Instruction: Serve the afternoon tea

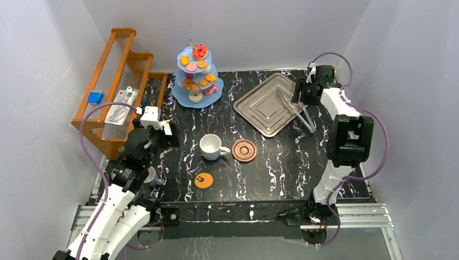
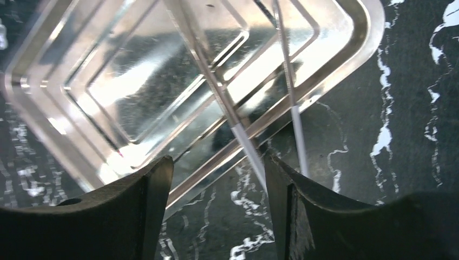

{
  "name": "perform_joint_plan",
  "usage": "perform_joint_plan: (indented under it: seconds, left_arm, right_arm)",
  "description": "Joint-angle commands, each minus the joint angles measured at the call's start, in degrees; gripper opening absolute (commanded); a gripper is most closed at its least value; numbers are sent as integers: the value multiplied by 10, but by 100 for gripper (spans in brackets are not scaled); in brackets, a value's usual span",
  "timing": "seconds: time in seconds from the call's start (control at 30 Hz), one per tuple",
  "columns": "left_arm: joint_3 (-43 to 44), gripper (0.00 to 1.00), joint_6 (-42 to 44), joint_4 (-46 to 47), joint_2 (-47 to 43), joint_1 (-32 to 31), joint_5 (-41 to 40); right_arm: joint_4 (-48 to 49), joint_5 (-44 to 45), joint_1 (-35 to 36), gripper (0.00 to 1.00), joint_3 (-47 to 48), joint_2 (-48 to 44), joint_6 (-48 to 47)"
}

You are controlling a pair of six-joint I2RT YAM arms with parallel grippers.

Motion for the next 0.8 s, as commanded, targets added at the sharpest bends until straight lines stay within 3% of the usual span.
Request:
perform_joint_plan:
  seconds: [0.0,0.1,0.3,0.67,0.77]
  left_arm:
    - [12,98,1,9,-7,-3,-5]
    - [13,98,1,8,-9,-3,-4]
    - [13,98,1,7,-11,-3,-4]
    - [13,98,0,7,-12,-3,1]
    - [13,98,0,8,-13,-3,1]
  right_arm:
    - [-1,-19,34,69,-1,-68,86]
    - [-4,2,66,65,-24,-98,99]
    - [-10,7,137,46,-82,-167,113]
    - [17,-13,261,3,-218,-256,164]
    - [33,-15,292,0,-242,-257,180]
